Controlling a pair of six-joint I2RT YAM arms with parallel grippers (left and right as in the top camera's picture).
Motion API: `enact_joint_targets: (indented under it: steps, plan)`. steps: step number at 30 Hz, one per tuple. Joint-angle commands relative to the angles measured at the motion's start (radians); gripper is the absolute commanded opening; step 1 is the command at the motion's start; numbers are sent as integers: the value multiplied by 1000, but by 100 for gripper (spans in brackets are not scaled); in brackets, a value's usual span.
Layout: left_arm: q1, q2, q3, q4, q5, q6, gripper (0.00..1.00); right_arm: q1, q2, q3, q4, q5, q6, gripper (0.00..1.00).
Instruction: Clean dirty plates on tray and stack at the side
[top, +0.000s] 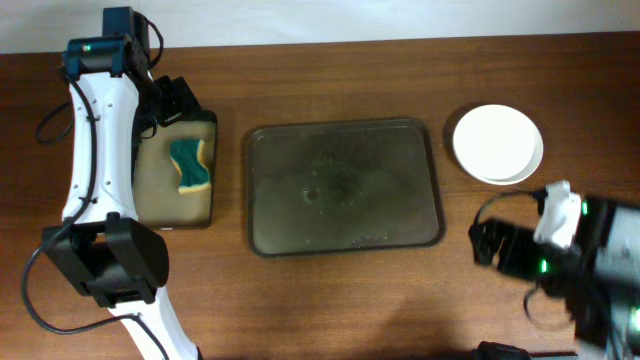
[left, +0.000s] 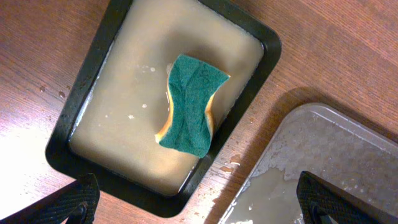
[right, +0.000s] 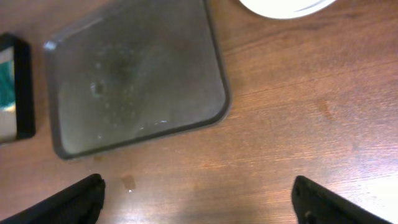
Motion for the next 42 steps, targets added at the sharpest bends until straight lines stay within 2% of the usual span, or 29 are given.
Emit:
enact_joint_targets:
  steps: [1,5,12,15,18,21,24,27,31,42]
  plan:
    - [6,-11,11,-2,7,6,99,11,-149,-14,-5,2,-6,98]
    - [6,-11,11,-2,7,6,99,11,-258,-14,-5,2,-6,98]
    - [6,-11,11,-2,7,6,99,11,-267,-16,-8,2,-8,98]
    - [6,-11,11,-2,7,6,99,12,-322,-53,39,-26,-46,98]
    - [6,-11,11,-2,7,6,99,80,-489,-197,219,-80,-151,98]
    - [6,-11,11,-2,7,6,99,174,-655,-374,433,-72,-160,98]
    - [8,-11,11,-2,7,6,99,201,-812,-556,630,-74,-156,98]
    - [7,-11,11,-2,7,6,99,230,-812,-705,833,-76,-157,98]
    - [8,-11,11,-2,7,6,99,262,-819,-837,1024,-8,-157,98]
    - [8,-11,11,-2,7,6,99,271,-819,-1109,1318,195,-156,98]
